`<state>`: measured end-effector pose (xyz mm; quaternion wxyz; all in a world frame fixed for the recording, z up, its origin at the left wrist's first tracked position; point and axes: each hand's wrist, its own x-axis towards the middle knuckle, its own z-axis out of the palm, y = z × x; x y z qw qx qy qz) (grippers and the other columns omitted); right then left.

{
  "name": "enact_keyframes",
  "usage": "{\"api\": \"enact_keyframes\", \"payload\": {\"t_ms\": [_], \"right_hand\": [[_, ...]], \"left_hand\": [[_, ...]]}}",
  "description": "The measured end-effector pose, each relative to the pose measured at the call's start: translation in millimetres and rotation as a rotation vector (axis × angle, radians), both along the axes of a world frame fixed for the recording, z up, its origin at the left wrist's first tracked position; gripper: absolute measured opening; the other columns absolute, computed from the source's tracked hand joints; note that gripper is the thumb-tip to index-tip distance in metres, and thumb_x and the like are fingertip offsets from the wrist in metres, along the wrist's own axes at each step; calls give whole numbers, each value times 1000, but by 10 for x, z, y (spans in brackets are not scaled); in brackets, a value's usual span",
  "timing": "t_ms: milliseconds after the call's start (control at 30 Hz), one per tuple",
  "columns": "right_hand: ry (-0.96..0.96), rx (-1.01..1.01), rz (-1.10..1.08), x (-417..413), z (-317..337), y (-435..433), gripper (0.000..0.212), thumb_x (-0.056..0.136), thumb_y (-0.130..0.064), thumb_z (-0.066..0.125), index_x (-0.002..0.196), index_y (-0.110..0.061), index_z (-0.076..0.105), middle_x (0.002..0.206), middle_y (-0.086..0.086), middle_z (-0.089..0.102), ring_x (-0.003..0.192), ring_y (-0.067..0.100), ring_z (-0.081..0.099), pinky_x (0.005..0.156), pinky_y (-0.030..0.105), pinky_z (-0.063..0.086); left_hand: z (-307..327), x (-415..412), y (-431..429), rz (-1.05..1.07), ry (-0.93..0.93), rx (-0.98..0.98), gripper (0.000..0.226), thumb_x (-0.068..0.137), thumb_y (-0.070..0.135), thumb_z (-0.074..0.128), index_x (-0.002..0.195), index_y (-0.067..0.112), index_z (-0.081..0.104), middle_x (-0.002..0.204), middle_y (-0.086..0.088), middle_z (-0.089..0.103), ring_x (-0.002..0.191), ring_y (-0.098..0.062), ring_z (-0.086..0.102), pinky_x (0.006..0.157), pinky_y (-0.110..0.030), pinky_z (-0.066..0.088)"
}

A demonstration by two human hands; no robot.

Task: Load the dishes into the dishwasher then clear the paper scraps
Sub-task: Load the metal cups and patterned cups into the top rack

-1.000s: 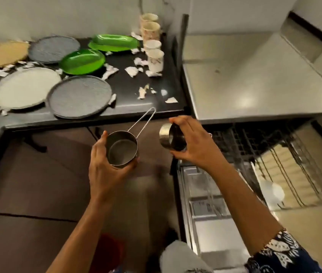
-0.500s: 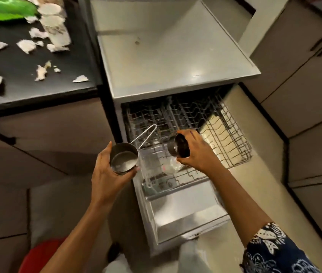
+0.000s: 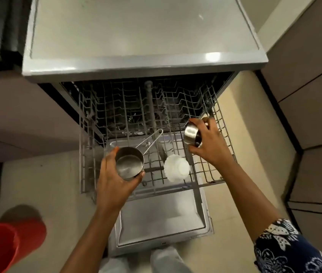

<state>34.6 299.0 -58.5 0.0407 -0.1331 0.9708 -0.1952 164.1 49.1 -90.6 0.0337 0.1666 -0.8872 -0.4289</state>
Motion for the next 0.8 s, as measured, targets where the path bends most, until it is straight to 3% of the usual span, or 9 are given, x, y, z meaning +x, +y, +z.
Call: {"api": "enact_keyframes", "payload": {"t_ms": [100, 233, 433, 567, 667, 800], "right_hand": [[39, -62, -44, -74, -138, 77, 77, 67, -23, 81, 134, -19, 44, 128, 11, 39, 108, 23, 51, 87, 25, 43], [12, -179, -151, -101, -358, 34, 77, 67, -22, 82, 130, -15, 39, 123, 7, 43, 103, 19, 51, 86, 33, 51], [114, -152, -235, -83, -598, -76, 76, 69, -33, 80, 134, -22, 43, 121, 7, 49, 109, 22, 45, 88, 34, 41], [84, -380, -449, -9, -647, -117, 60, 67, -29, 83, 113, -18, 46, 113, -3, 44, 99, 11, 47, 81, 26, 46], [28, -376, -553, 19, -758, -227, 57, 68, -30, 83, 102, -15, 40, 107, -2, 41, 88, 13, 47, 75, 34, 51], [-6, -428, -637, 2, -941, -503, 69, 69, -29, 82, 122, -13, 40, 124, 6, 42, 103, 23, 53, 86, 38, 52]], "left_hand": [[-19, -23, 62, 36, -9, 7, 97, 57, 59, 75, 139, 19, 41, 131, -5, 47, 119, -20, 48, 93, -33, 46], [-14, -57, 98, 82, -31, 27, 102, 54, 62, 71, 140, 17, 40, 131, -5, 45, 114, -18, 47, 92, -37, 47], [-64, -111, 67, 146, -24, 57, 103, 55, 58, 73, 143, 23, 34, 134, -3, 44, 116, -19, 49, 93, -34, 44], [-135, -137, 19, 145, -15, 52, 102, 57, 57, 77, 143, 26, 32, 132, -2, 45, 115, -21, 51, 94, -36, 46], [-167, -145, 3, 139, 4, 41, 101, 57, 53, 77, 143, 23, 34, 132, -1, 45, 115, -19, 50, 94, -32, 44], [-230, -118, -34, 134, 6, 36, 102, 57, 52, 77, 144, 22, 33, 132, -2, 45, 116, -19, 48, 96, -35, 44]]}}
